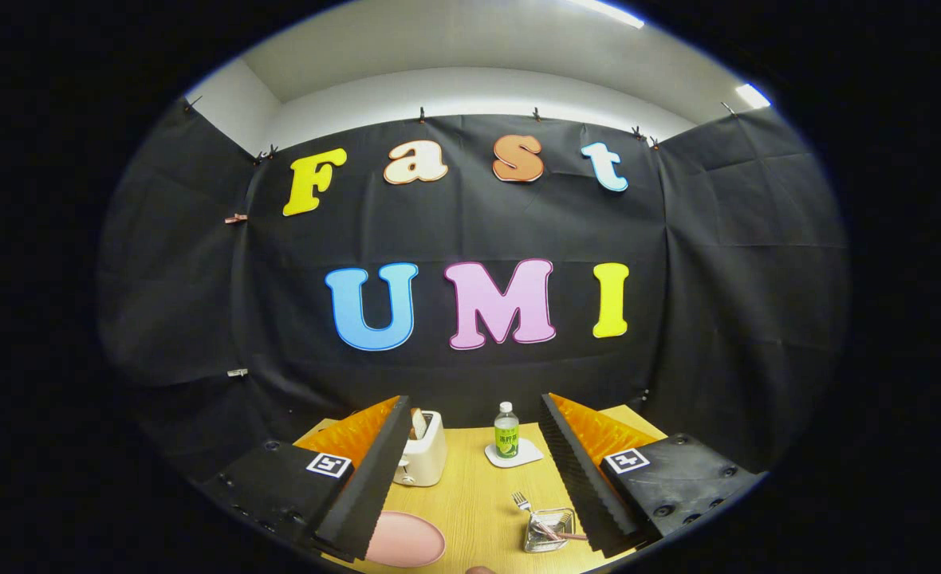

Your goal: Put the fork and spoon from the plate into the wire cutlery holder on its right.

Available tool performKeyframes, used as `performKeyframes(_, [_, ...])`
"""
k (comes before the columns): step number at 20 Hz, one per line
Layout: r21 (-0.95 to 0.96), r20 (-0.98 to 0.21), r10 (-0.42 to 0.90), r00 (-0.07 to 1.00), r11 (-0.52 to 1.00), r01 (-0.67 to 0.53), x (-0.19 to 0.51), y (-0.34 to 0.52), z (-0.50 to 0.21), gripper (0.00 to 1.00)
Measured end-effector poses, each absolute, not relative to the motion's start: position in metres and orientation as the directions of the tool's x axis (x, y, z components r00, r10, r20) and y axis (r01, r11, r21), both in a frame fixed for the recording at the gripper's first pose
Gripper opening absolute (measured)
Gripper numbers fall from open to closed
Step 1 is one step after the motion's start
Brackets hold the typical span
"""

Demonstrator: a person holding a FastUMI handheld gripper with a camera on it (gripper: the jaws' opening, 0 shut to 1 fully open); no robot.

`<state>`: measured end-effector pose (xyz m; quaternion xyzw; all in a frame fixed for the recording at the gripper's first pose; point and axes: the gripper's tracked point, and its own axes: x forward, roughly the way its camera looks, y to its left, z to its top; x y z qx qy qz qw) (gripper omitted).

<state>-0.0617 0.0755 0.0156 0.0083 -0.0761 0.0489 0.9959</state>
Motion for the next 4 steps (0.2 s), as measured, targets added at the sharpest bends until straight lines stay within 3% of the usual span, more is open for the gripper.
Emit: performKeyframes(4, [0.022,0.138,0.074,0.988,0.997,-0.077,-0.06,0.071,-0.01,0.99])
